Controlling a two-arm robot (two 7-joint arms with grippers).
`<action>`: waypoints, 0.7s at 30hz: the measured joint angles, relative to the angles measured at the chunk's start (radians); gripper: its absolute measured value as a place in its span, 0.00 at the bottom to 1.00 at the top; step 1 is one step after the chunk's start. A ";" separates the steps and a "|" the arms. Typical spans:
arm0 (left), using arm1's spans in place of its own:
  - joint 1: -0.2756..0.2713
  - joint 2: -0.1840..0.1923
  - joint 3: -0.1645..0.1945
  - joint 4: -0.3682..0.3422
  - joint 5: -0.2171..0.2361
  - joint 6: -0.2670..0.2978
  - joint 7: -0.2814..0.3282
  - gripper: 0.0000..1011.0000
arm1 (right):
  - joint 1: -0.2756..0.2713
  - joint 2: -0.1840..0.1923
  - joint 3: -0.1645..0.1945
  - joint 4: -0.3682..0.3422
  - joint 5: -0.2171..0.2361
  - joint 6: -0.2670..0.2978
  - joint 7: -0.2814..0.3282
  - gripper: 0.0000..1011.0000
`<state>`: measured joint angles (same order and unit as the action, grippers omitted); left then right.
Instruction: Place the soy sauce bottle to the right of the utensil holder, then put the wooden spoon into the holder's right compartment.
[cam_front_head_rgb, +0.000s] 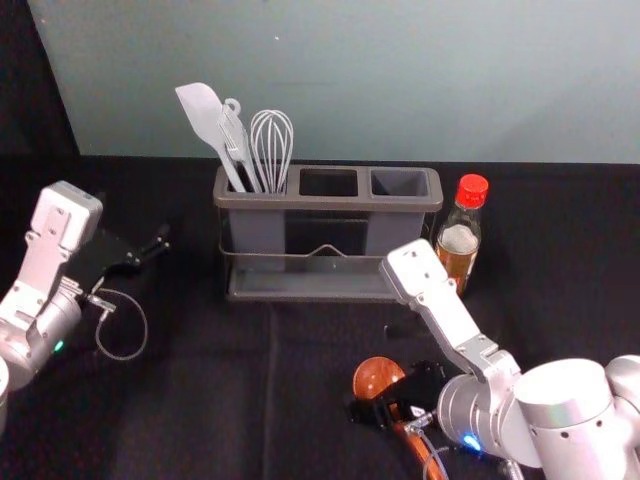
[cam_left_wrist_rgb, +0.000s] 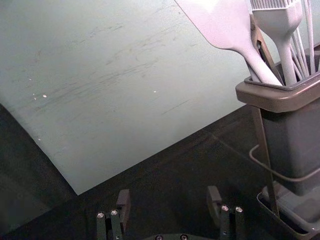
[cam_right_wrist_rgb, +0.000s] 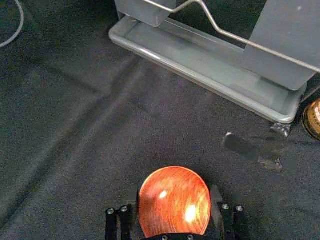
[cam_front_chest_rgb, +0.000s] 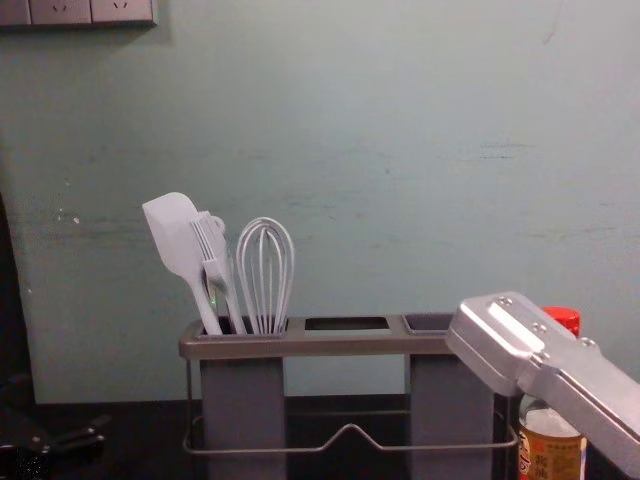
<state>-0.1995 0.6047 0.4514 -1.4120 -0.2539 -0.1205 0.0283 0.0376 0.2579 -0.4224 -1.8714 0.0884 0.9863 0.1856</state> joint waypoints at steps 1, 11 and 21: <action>0.000 0.000 0.000 0.000 0.000 0.000 0.000 0.99 | 0.000 -0.001 0.000 0.000 -0.002 0.001 0.000 0.86; 0.000 0.000 0.000 0.000 0.000 0.000 0.000 0.99 | -0.009 -0.001 0.020 -0.039 -0.022 0.018 0.013 0.83; 0.000 0.000 0.000 0.000 0.000 0.000 0.000 0.99 | -0.039 0.089 0.075 -0.203 -0.023 0.052 0.084 0.83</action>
<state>-0.1995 0.6047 0.4514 -1.4120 -0.2539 -0.1205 0.0283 -0.0010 0.3467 -0.3474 -2.0748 0.0657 1.0381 0.2699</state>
